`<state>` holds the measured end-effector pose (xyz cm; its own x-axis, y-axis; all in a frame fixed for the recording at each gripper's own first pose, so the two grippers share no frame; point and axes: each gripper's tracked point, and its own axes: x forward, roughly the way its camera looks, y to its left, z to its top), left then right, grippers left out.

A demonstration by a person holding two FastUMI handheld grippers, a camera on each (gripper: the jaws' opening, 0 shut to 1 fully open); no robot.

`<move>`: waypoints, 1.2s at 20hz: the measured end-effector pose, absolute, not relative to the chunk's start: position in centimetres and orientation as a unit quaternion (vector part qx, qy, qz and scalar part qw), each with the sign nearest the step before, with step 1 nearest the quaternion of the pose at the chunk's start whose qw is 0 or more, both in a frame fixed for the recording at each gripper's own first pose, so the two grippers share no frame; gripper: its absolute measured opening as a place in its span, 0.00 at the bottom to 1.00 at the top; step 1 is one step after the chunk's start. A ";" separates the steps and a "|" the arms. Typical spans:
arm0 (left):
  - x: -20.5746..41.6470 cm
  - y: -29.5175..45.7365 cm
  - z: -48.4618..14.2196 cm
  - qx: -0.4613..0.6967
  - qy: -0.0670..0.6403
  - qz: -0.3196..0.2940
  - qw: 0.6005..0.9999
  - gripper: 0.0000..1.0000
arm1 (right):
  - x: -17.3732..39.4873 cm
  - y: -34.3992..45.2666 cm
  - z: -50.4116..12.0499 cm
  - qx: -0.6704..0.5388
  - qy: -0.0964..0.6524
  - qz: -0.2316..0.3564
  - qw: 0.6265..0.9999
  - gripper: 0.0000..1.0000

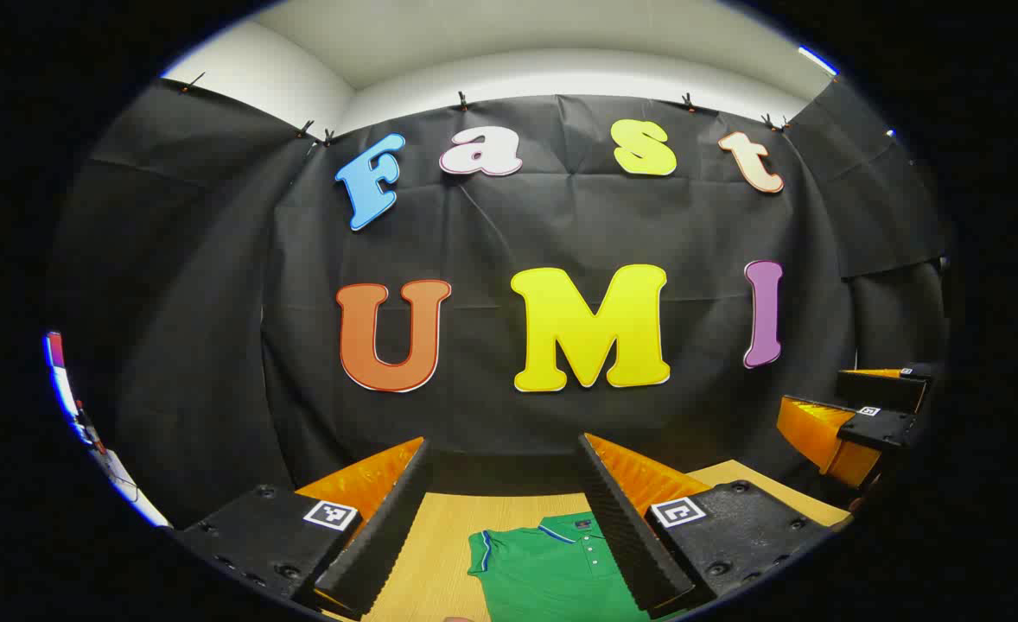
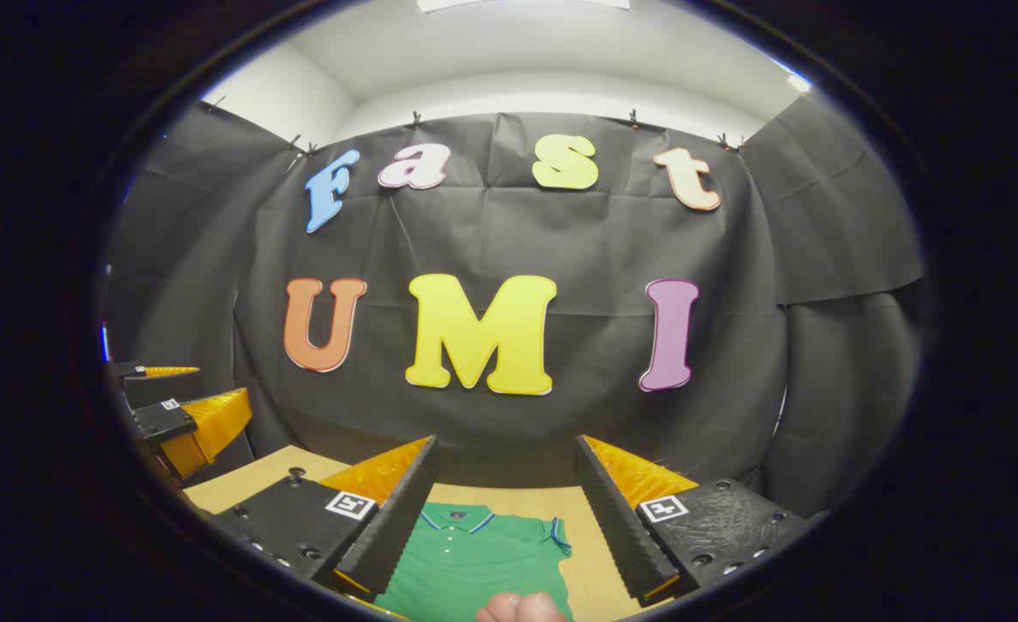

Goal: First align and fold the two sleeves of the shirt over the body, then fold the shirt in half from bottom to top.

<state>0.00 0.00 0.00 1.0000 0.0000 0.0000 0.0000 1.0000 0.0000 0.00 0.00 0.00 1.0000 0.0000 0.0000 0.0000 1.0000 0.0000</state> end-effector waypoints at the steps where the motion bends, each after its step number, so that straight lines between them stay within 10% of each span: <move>1: 0.0 0.0 0.1 0.000 0.000 -0.001 1.000 1.00 | 0.0 0.0 0.1 -0.001 -0.002 0.000 1.000 0.97; 24: 2.4 -1.7 0.1 0.001 0.004 0.004 1.000 1.00 | 3.7 -2.7 -3.0 -0.020 0.042 0.000 0.999 0.97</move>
<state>2.41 -1.69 0.13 0.9999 0.0083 -0.0084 -0.0083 1.0000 0.0029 3.66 -2.73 -2.96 0.9965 -0.0015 -0.0838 -0.0019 0.9992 -0.0405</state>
